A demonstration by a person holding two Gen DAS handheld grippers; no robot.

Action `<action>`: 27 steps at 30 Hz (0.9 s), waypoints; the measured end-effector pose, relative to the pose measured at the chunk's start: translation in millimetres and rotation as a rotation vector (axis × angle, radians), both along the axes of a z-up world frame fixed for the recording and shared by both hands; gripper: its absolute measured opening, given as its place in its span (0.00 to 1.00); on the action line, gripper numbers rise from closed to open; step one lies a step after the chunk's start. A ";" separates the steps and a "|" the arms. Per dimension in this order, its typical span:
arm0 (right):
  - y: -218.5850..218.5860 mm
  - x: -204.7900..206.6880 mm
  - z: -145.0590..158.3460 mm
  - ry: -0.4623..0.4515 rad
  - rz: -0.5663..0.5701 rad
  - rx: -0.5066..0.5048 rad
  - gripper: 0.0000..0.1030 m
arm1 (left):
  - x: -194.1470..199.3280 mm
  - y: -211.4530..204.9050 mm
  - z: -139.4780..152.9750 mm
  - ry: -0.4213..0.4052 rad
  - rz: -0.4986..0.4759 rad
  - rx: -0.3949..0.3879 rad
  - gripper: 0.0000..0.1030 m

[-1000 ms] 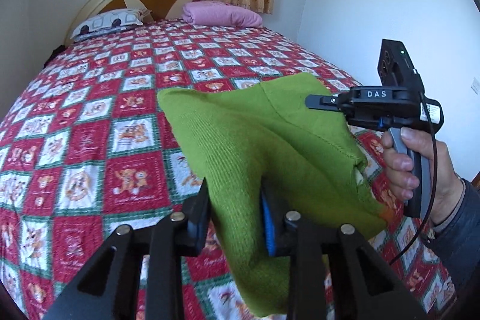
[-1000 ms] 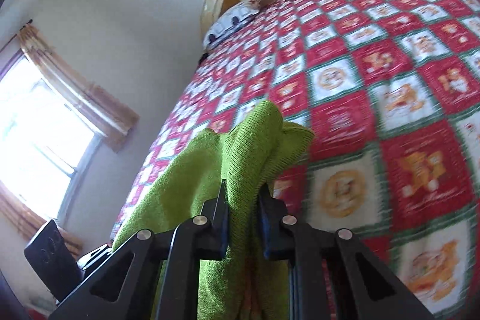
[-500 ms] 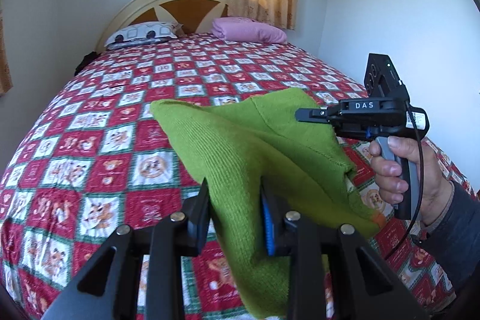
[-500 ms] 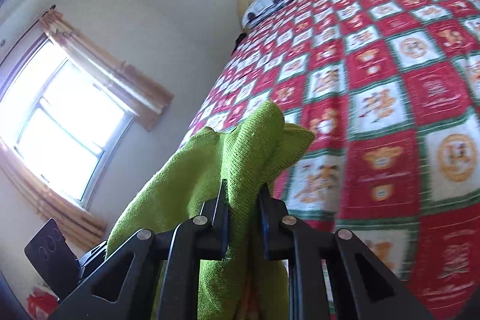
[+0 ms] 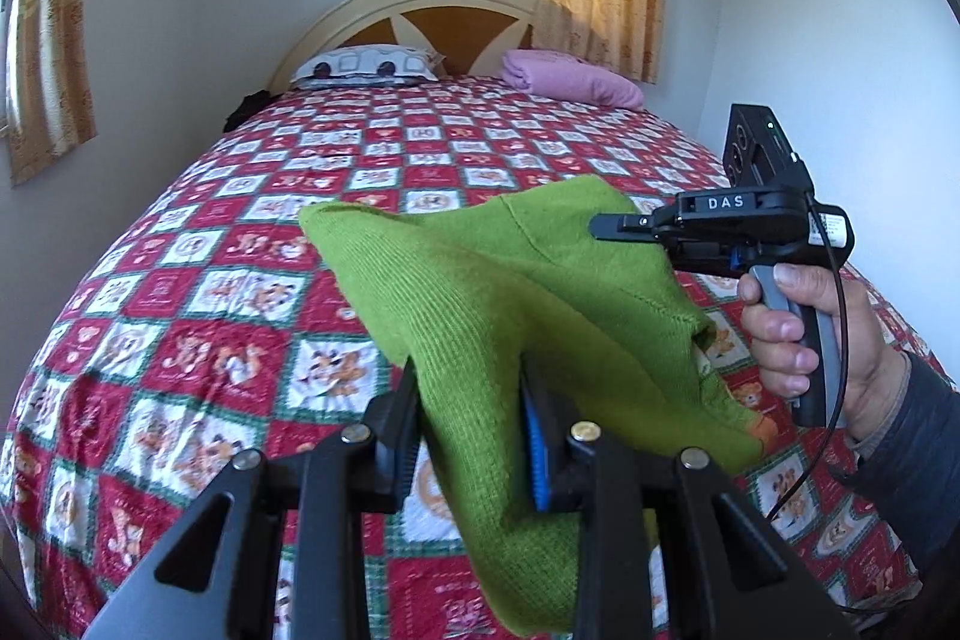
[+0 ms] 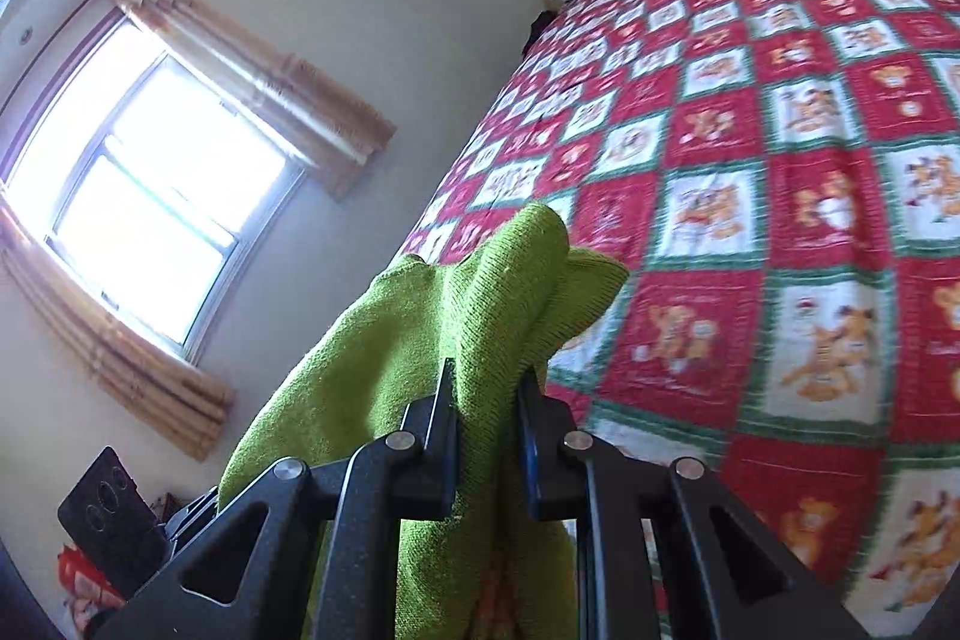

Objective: Fold small clothes

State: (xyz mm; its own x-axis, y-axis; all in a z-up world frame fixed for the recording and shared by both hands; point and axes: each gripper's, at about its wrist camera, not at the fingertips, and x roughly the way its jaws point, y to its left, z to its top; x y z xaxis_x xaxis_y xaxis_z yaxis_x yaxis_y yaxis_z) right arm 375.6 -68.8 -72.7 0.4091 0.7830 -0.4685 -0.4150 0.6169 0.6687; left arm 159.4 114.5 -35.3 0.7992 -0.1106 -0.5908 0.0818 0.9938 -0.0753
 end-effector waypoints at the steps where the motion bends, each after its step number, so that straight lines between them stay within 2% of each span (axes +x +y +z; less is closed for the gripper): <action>1: 6.1 1.4 -0.3 0.001 0.008 -0.003 0.15 | -3.2 4.7 -0.9 -0.002 0.010 0.004 0.29; 16: 103.8 7.6 -26.5 0.038 0.160 -0.101 0.15 | -34.7 60.3 -33.2 0.031 0.133 0.022 0.29; 27: 128.2 4.4 -42.4 0.051 0.192 -0.139 0.15 | -51.9 80.1 -58.4 0.076 0.166 -0.002 0.29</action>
